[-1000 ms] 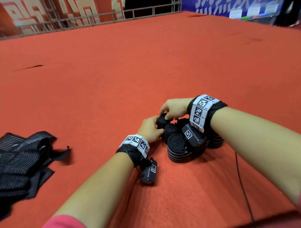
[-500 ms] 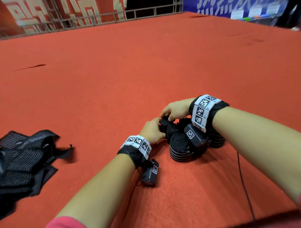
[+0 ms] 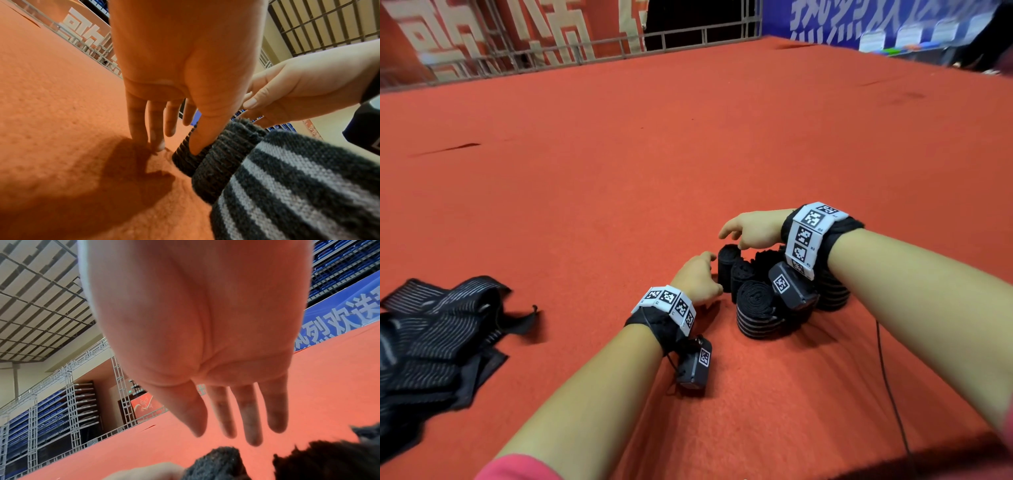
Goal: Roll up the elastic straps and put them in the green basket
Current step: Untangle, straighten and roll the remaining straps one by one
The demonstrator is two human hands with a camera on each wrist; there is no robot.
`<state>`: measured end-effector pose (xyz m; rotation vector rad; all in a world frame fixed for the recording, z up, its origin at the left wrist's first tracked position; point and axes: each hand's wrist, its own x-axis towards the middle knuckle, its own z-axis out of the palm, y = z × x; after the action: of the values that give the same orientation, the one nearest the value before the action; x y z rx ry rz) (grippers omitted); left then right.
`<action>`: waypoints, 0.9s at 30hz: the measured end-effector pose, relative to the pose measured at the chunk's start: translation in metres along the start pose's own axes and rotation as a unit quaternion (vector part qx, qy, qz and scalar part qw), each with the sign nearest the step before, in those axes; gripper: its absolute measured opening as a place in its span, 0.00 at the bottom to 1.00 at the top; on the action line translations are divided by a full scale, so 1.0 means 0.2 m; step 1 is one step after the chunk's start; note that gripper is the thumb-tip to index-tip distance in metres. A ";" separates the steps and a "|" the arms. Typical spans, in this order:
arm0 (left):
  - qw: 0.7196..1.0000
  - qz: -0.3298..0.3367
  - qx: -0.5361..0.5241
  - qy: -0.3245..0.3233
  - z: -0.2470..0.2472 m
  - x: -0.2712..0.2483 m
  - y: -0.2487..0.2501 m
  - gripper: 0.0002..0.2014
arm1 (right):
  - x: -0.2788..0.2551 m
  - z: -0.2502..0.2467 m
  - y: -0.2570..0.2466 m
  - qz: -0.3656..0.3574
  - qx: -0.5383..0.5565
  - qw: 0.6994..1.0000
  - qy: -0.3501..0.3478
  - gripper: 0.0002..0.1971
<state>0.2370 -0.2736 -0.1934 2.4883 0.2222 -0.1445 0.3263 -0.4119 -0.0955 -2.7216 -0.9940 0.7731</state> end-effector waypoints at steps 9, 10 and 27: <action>0.999 -0.015 0.006 0.041 -0.23 -0.26 -0.05 0.31 | -0.14 -0.01 -0.28 -0.051 0.014 0.996 0.070 0.24; 0.998 -0.021 -0.001 0.054 -0.27 -0.31 -0.07 0.29 | -0.16 0.00 -0.34 -0.062 0.014 0.995 0.080 0.24; 0.968 -0.169 0.042 0.178 -0.91 -1.08 -0.91 0.15 | 0.03 0.39 -1.46 -0.172 0.008 0.982 0.077 0.23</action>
<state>-0.0003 -0.0462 -0.1210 2.5246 0.8072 0.1596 0.1264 -0.1864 -0.0765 -2.4504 -1.3611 0.4986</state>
